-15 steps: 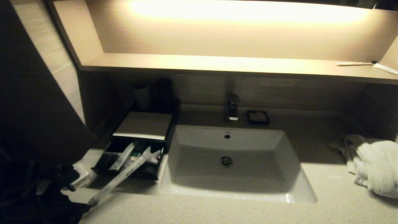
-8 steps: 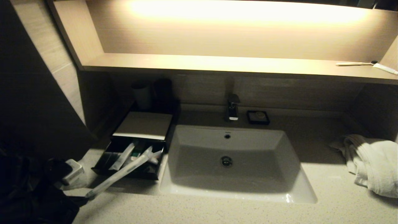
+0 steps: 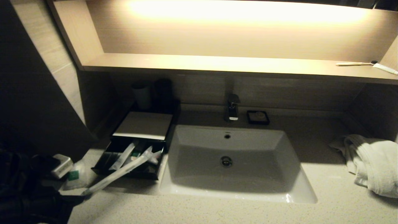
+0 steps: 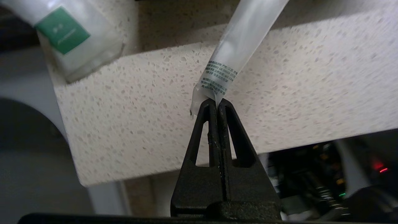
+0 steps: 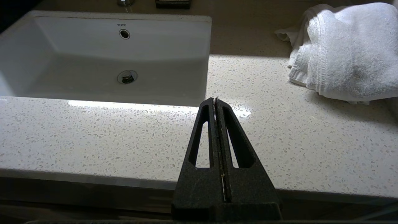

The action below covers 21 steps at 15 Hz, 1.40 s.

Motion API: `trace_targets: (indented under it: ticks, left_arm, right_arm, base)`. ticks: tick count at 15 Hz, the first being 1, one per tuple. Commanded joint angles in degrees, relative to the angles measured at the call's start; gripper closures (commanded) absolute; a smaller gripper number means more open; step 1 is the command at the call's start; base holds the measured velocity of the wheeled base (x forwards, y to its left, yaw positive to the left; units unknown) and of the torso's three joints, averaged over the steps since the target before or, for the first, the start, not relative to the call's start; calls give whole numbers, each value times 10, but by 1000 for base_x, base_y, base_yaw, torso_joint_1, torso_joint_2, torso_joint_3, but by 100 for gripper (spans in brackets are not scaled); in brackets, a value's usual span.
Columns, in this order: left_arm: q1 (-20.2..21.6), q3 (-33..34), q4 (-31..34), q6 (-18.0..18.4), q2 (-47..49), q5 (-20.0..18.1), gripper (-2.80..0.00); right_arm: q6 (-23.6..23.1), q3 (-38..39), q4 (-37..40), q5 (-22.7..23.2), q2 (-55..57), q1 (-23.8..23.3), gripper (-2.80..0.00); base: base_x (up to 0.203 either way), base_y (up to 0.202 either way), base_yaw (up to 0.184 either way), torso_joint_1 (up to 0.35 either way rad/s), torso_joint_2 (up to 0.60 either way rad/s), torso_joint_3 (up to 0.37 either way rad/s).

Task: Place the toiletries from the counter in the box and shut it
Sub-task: Pick up the bathroom toiletry

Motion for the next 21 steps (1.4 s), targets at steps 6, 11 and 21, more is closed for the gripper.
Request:
trace_targets:
  ticks: [6, 11, 21]
  left_arm:
    - [1, -6, 20, -50, -52, 2, 0]
    - [8, 0, 21, -94, -69, 8, 0]
    - [0, -13, 35, -100, -94, 7, 0]
  right_arm:
    - [0, 0, 0, 0, 0, 0, 0]
    - [0, 0, 0, 0, 0, 0, 0]
    - [0, 0, 0, 0, 0, 0, 0]
  base:
    - [0, 0, 0, 0, 0, 0]
    - [0, 0, 0, 0, 0, 0]
    - [0, 0, 0, 0, 0, 0]
